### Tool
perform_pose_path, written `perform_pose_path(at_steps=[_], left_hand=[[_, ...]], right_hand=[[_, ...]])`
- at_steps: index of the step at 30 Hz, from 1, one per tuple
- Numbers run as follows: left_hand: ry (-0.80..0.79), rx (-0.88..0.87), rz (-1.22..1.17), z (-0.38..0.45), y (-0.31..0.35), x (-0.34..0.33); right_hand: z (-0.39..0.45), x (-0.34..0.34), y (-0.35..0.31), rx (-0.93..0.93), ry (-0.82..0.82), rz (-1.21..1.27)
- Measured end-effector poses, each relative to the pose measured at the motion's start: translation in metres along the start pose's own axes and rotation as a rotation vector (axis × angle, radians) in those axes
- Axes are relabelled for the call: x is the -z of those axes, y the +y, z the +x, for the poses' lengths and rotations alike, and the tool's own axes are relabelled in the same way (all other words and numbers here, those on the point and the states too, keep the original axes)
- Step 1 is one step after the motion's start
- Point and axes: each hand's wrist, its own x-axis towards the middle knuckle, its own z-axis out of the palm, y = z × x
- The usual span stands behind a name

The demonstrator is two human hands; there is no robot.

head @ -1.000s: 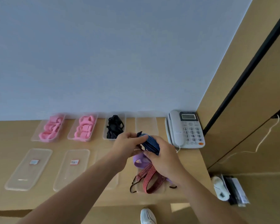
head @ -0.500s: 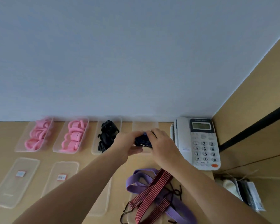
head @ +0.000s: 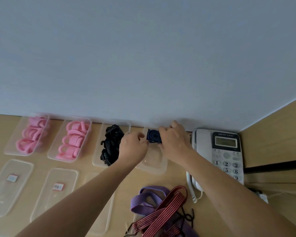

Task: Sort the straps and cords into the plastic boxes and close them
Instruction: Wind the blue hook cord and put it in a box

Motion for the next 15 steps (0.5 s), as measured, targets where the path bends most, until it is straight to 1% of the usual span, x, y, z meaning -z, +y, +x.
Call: perform_pose_path(at_steps=[2, 4, 6, 9, 13, 15], left_hand=[[0.027, 0.032, -0.026, 0.004, -0.004, -0.004], [0.009, 0.052, -0.037, 0.008, -0.007, -0.006], [-0.010, 0.047, -0.038, 0.010, -0.009, -0.007], [0.019, 0.024, -0.054, 0.010, -0.011, -0.005], [0.042, 0.008, -0.065, 0.007, -0.010, -0.006], [0.037, 0.004, -0.067, 0.005, -0.010, -0.007]], right_hand=[[0.009, -0.006, -0.002, -0.015, -0.011, -0.004], [0.016, -0.013, -0.005, -0.041, -0.030, 0.036], [0.020, -0.020, -0.009, -0.067, -0.042, 0.049], [0.018, -0.021, -0.012, -0.107, -0.017, 0.034], [0.012, -0.019, -0.012, -0.074, 0.063, 0.024], [0.011, -0.018, -0.012, -0.036, 0.058, 0.005]])
